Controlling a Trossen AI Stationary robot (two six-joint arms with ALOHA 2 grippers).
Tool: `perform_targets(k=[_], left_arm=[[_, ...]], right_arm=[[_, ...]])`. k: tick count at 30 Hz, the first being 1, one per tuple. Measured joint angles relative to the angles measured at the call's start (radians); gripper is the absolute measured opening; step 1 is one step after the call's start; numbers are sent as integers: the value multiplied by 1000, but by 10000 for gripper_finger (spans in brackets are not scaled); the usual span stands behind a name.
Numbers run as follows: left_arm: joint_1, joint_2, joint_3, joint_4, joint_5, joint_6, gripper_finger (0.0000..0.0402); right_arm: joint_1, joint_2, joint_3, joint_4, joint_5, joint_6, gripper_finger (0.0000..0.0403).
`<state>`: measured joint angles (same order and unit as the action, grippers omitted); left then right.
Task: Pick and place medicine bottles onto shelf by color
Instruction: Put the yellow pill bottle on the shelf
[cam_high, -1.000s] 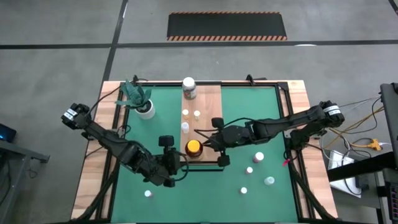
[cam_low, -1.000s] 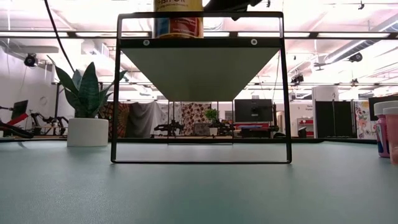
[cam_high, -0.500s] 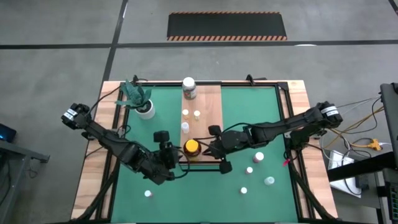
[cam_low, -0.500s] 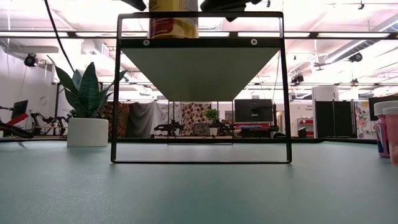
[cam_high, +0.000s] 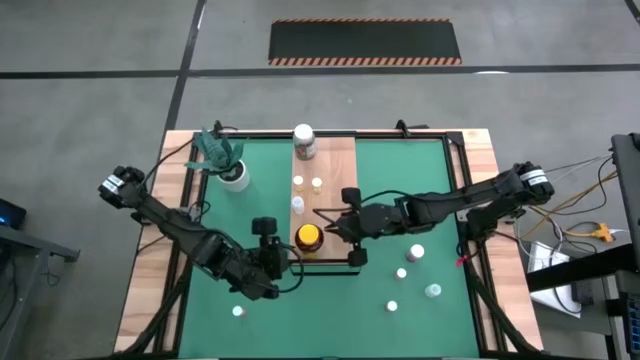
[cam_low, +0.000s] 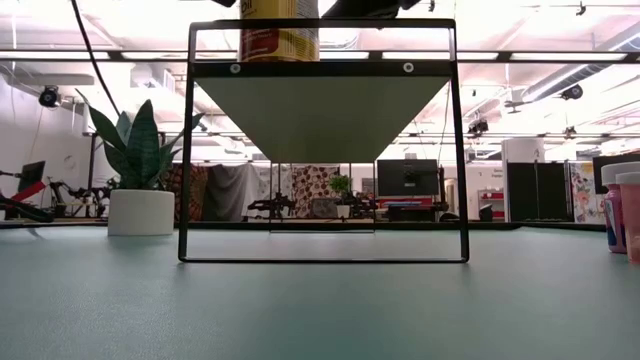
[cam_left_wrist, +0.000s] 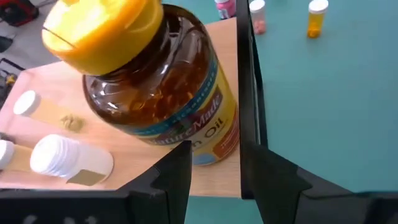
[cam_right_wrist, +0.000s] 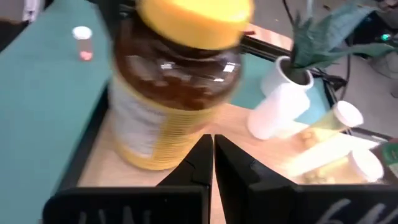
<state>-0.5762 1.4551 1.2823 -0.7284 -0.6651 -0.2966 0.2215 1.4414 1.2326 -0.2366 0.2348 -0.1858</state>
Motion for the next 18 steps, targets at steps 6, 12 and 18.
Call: perform_targets(k=[6,12,18], left_arm=[[8,-11,-42,4,-10,7,134],[7,-40,-51,-23,-72,-19,134],[2,-51,-51,-58,-73,-58,134]], right_arm=[[1,0,-9,56,-84,3,9],[8,0,-10,104,-123,4,9],[7,0,-10,78,-120,2,9]])
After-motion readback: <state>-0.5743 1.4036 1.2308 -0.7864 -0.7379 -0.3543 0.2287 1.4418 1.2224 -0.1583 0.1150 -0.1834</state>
